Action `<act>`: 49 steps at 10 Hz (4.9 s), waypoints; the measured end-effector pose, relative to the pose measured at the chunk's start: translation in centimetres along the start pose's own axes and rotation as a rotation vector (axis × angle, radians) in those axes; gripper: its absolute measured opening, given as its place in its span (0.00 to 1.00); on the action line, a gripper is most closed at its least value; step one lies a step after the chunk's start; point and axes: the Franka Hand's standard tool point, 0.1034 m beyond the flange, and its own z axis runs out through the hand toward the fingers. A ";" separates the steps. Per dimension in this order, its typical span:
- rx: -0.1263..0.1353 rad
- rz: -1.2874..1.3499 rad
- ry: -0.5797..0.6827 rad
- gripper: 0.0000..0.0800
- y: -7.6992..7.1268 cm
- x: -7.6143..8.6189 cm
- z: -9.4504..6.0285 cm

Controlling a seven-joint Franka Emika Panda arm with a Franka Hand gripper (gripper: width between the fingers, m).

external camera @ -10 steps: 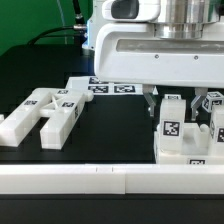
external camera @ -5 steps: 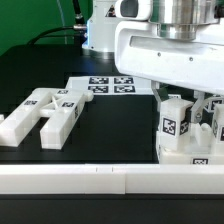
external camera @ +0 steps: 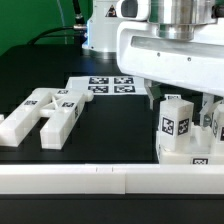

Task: Assemble chair

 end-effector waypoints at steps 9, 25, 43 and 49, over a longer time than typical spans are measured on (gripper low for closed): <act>-0.011 -0.818 0.009 0.81 0.2 0.4 -0.1; -0.027 -0.803 0.021 0.36 0.5 0.7 0.1; -0.001 -0.151 0.018 0.80 -0.2 0.0 0.1; -0.007 -0.661 0.020 0.81 0.0 0.4 0.1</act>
Offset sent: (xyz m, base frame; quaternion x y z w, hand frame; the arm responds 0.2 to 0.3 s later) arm 0.0019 0.0045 0.0007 0.0283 -0.0022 -0.1514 0.9881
